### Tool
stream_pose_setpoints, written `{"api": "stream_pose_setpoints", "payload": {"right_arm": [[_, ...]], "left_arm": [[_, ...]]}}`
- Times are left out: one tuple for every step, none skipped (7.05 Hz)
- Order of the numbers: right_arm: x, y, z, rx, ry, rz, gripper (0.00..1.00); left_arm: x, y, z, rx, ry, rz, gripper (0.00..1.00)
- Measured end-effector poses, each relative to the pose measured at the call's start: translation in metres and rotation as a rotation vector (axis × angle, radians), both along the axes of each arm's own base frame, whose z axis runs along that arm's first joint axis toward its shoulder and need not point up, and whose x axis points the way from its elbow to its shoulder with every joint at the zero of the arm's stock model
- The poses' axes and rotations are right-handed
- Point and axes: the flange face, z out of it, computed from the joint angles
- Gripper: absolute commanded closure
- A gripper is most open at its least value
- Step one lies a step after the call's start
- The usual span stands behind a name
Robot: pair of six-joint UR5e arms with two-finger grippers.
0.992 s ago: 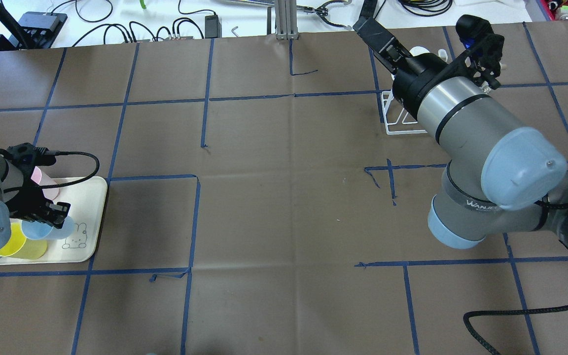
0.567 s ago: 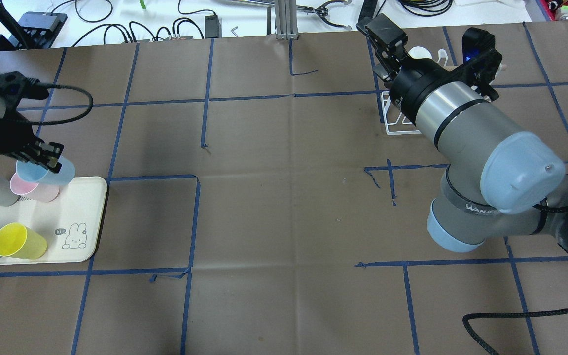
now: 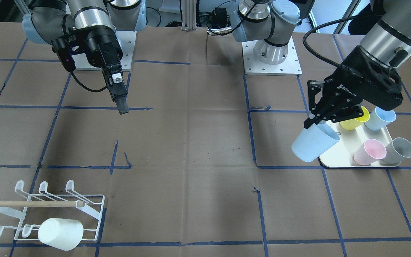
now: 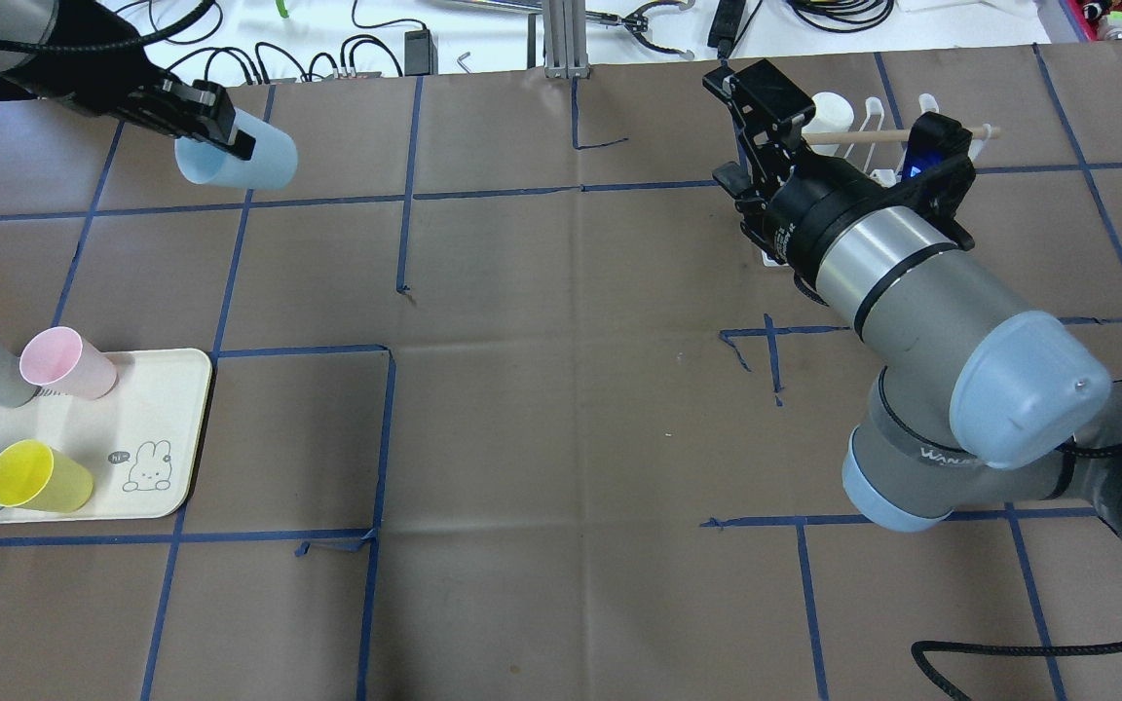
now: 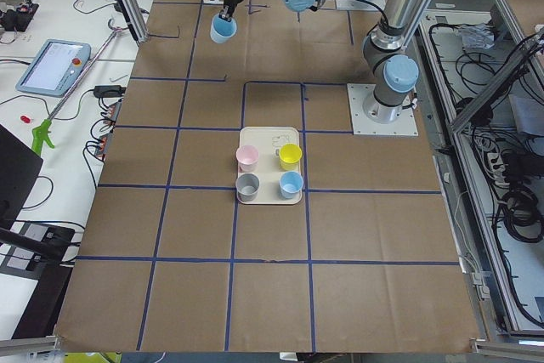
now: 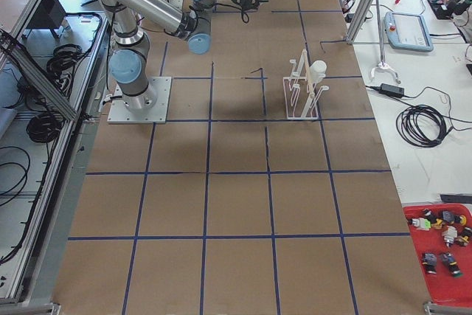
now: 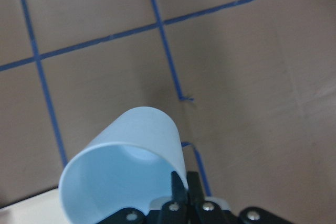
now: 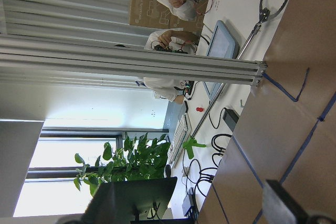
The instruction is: Transfer IKEA cup to right arm and place on rack
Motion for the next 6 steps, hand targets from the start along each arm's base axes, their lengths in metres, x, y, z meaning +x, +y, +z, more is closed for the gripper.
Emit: {"api": "stream_pose_setpoints", "payload": {"right_arm": [[0.000,0.000,-0.001,0.006,-0.005,-0.006,0.00],[-0.001,-0.001,-0.002,0.014,-0.005,-0.011,0.00],[-0.001,-0.001,-0.004,0.021,-0.003,-0.012,0.00],[-0.001,-0.002,-0.007,0.037,-0.003,-0.011,0.00],[0.000,-0.003,-0.009,0.062,-0.005,-0.007,0.00],[0.001,-0.003,-0.010,0.080,-0.010,-0.004,0.00]], "left_arm": [[-0.012,-0.006,0.004,-0.069,0.115,-0.026,1.00],[-0.020,-0.013,0.002,-0.147,0.204,-0.054,1.00],[-0.029,-0.017,-0.003,-0.233,0.279,-0.090,1.00],[-0.040,-0.017,-0.009,-0.316,0.326,-0.132,1.00],[-0.051,-0.015,-0.018,-0.397,0.346,-0.174,1.00],[-0.064,-0.013,-0.033,-0.469,0.347,-0.214,1.00]]}}
